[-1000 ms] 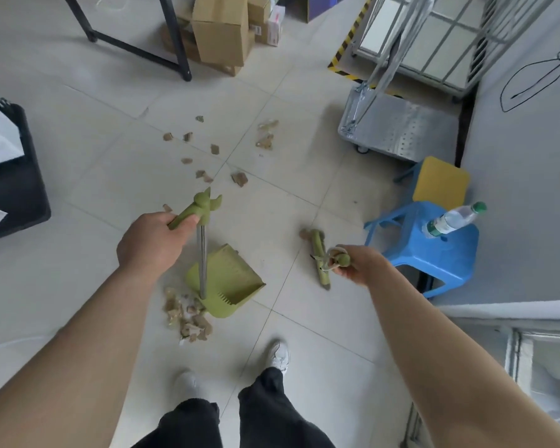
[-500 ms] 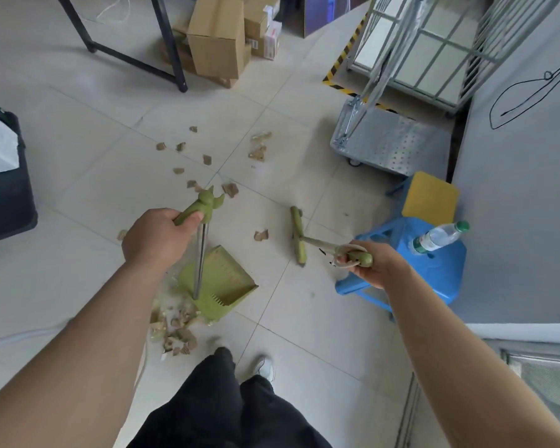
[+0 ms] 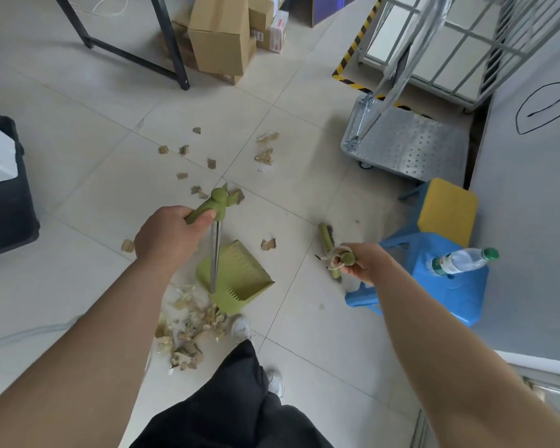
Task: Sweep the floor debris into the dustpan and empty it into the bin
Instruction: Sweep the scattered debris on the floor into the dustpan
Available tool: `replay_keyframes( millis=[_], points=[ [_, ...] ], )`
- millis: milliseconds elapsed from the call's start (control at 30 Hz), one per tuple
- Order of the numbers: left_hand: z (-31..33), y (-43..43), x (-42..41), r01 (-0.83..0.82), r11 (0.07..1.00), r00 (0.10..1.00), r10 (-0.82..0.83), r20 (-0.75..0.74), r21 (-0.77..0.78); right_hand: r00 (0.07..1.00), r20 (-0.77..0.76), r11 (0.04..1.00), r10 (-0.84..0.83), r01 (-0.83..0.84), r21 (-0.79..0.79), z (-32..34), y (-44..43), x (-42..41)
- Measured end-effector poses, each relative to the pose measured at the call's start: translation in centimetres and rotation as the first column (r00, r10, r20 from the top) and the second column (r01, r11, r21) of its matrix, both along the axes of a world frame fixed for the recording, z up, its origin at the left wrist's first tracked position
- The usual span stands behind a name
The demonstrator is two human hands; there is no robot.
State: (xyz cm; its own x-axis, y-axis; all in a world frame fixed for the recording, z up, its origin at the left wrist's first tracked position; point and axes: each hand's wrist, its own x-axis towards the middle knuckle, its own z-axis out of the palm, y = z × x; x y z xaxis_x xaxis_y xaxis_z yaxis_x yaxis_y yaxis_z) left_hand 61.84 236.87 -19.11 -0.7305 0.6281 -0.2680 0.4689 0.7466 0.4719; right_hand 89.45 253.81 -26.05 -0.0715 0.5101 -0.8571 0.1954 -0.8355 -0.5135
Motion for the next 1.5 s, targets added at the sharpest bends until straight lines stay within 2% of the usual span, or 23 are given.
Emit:
replay_keyframes(
  millis=[167,333,400,533,667,900,1067,1133,1367,1500],
  points=[
    [1.0,3.0,-2.5,0.022,1.000,1.000,-0.022,0.018,-0.004,0.997,-0.025,0.998,0.069,-0.069,0.003,0.6,1.8,-3.6],
    [1.7,6.0,-3.7,0.056,0.998,0.998,-0.056,0.025,0.012,0.991,-0.131,0.999,-0.026,0.029,0.022,2.2,4.7,-2.1],
    [2.0,7.3,-3.3,0.068,0.998,0.998,-0.068,0.018,0.010,0.994,-0.095,0.997,-0.055,0.059,0.039,3.0,5.8,-1.5],
    [2.4,10.3,-2.3,0.096,0.995,0.995,-0.096,0.020,0.002,1.000,0.005,0.994,-0.005,0.005,0.110,4.5,8.4,-0.4],
    [2.1,13.6,-1.5,0.105,0.995,0.994,-0.105,0.018,0.005,0.996,0.033,0.988,-0.082,0.077,0.132,4.9,12.8,1.2],
    [0.7,19.5,0.5,0.007,1.000,1.000,-0.007,-0.012,-0.003,0.989,0.145,0.994,-0.024,0.009,0.107,2.8,22.5,5.1],
    [-0.3,23.5,2.1,-0.054,0.998,0.998,0.054,-0.030,-0.028,0.995,0.080,0.996,-0.054,0.047,0.075,0.7,29.2,6.0],
    [-0.5,24.1,2.6,-0.078,0.996,0.997,0.077,-0.025,-0.038,0.996,0.086,0.998,-0.014,0.009,0.063,0.2,30.8,5.6],
    [-0.3,23.2,2.9,-0.199,0.978,0.980,0.198,-0.030,-0.063,0.970,0.136,0.979,0.199,-0.203,0.015,-0.7,31.6,1.8],
    [0.4,20.6,2.6,-0.283,0.957,0.959,0.283,-0.009,-0.057,0.970,0.022,0.970,0.242,-0.241,-0.029,-0.4,29.1,-1.6]
  ],
)
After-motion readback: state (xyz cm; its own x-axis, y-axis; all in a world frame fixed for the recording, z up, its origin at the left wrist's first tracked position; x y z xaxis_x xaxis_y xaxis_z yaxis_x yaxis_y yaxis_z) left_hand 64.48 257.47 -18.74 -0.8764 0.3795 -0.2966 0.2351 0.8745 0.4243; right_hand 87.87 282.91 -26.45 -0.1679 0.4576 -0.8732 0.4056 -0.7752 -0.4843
